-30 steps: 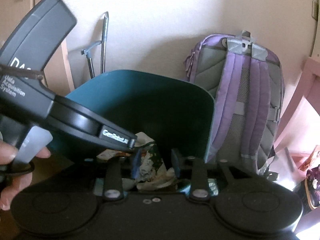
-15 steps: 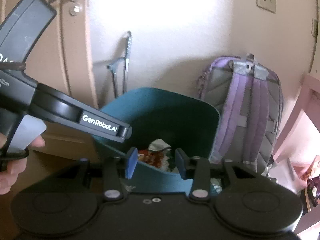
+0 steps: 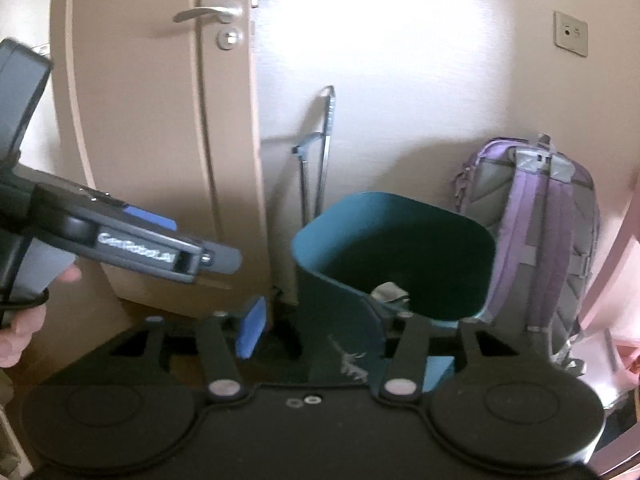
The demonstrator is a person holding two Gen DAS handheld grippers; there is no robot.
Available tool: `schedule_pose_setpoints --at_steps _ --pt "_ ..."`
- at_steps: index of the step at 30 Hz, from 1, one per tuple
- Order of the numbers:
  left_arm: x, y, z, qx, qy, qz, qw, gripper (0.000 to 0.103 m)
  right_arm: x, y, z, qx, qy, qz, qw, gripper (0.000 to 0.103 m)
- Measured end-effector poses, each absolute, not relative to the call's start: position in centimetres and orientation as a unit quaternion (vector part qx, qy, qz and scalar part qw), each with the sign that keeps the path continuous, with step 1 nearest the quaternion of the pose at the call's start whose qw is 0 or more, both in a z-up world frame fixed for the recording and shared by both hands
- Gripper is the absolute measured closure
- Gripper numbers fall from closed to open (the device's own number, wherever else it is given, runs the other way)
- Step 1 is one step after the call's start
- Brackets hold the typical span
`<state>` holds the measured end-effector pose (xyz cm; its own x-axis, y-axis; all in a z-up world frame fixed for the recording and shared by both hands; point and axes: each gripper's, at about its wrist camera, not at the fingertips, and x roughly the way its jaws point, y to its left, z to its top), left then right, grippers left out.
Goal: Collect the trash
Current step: 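Withdraw both tools from the bin and turn down toward the floor, then grasp the white tissue with the left tool while the right tool grasps the orange foam net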
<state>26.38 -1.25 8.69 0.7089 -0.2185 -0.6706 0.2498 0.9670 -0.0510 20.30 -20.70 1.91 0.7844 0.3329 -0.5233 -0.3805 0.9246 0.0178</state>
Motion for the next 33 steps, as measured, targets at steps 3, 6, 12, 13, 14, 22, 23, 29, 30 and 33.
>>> schedule_pose_setpoints --at_steps 3,6,12,13,14,22,23,29,30,33 --pt "24.8 1.3 8.2 0.011 0.356 -0.120 0.927 0.022 19.5 -19.7 1.3 -0.037 0.277 0.206 0.938 0.048" --pt "23.4 4.1 7.3 -0.003 0.353 -0.117 0.928 0.021 18.8 -18.3 0.0 -0.036 0.288 0.228 0.929 0.046" --pt "21.3 10.0 3.2 -0.015 0.346 -0.090 0.934 0.001 18.4 -15.1 -4.3 -0.048 0.323 0.260 0.909 0.046" --pt "21.1 11.0 2.3 -0.017 0.346 -0.086 0.934 0.001 18.5 -14.5 -5.2 -0.050 0.332 0.264 0.904 0.046" --pt "20.8 12.2 1.1 -0.020 0.348 -0.080 0.934 0.001 18.7 -14.0 -6.2 -0.050 0.340 0.268 0.900 0.046" --pt "20.3 19.6 -12.2 -0.036 0.415 -0.026 0.909 0.001 20.8 -9.9 -17.6 -0.052 0.425 0.280 0.859 0.046" --pt "20.4 20.0 -14.0 -0.033 0.424 -0.017 0.905 0.001 21.1 -9.5 -19.3 -0.055 0.430 0.278 0.858 0.046" --pt "20.6 22.4 -26.0 -0.039 0.492 0.009 0.870 0.001 22.3 -7.4 -29.5 -0.045 0.487 0.253 0.835 0.046" --pt "20.7 22.6 -28.2 -0.050 0.508 0.008 0.860 0.001 22.6 -7.1 -31.1 -0.043 0.496 0.249 0.831 0.046" --pt "20.9 22.5 -33.1 -0.068 0.540 0.008 0.839 0.001 23.8 -6.4 -35.8 -0.028 0.520 0.230 0.822 0.046"
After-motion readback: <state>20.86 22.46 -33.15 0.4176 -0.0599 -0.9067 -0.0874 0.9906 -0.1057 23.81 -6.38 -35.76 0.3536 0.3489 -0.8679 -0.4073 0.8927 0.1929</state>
